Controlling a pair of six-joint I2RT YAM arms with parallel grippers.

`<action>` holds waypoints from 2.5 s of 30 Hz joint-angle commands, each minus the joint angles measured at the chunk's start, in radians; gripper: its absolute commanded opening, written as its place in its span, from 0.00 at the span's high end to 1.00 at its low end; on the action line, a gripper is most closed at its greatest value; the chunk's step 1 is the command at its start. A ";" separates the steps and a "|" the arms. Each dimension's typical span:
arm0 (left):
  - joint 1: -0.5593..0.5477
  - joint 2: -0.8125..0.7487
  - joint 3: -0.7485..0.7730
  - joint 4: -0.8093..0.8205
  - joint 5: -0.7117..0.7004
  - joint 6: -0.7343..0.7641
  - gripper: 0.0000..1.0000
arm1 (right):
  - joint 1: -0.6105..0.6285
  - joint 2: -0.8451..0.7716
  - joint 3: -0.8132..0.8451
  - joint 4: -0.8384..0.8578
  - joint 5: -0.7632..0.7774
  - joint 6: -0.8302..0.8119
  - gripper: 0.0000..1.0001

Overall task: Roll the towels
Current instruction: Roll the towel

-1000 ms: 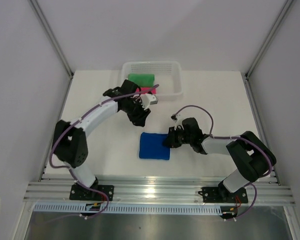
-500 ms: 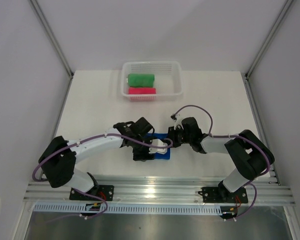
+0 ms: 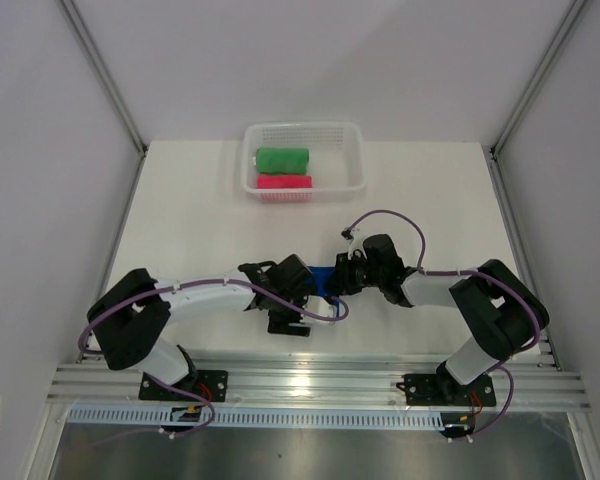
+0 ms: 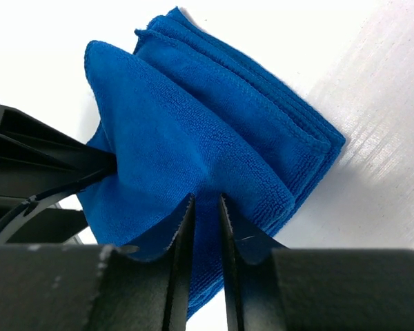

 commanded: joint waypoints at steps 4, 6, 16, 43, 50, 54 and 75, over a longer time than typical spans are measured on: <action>-0.004 0.048 -0.047 0.071 -0.081 0.007 0.49 | -0.003 -0.047 0.023 -0.011 -0.013 -0.057 0.72; -0.004 0.051 -0.058 0.083 -0.088 0.000 0.61 | -0.004 -0.065 0.020 -0.012 -0.036 -0.074 0.71; 0.102 -0.003 0.023 -0.044 0.078 -0.001 0.99 | -0.042 -0.333 -0.026 -0.130 -0.111 -0.379 0.62; 0.334 0.150 0.303 -0.484 0.505 0.225 0.99 | 0.174 -0.332 -0.028 -0.204 -0.176 -1.132 0.37; 0.337 0.164 0.315 -0.492 0.524 0.227 0.99 | 0.202 -0.294 -0.045 -0.100 -0.105 -1.074 0.36; 0.337 0.167 0.308 -0.499 0.514 0.230 0.99 | 0.213 -0.318 -0.049 -0.130 -0.021 -1.068 0.37; 0.338 0.177 0.311 -0.507 0.531 0.224 0.98 | 0.254 -0.196 -0.048 -0.084 -0.129 -0.996 0.42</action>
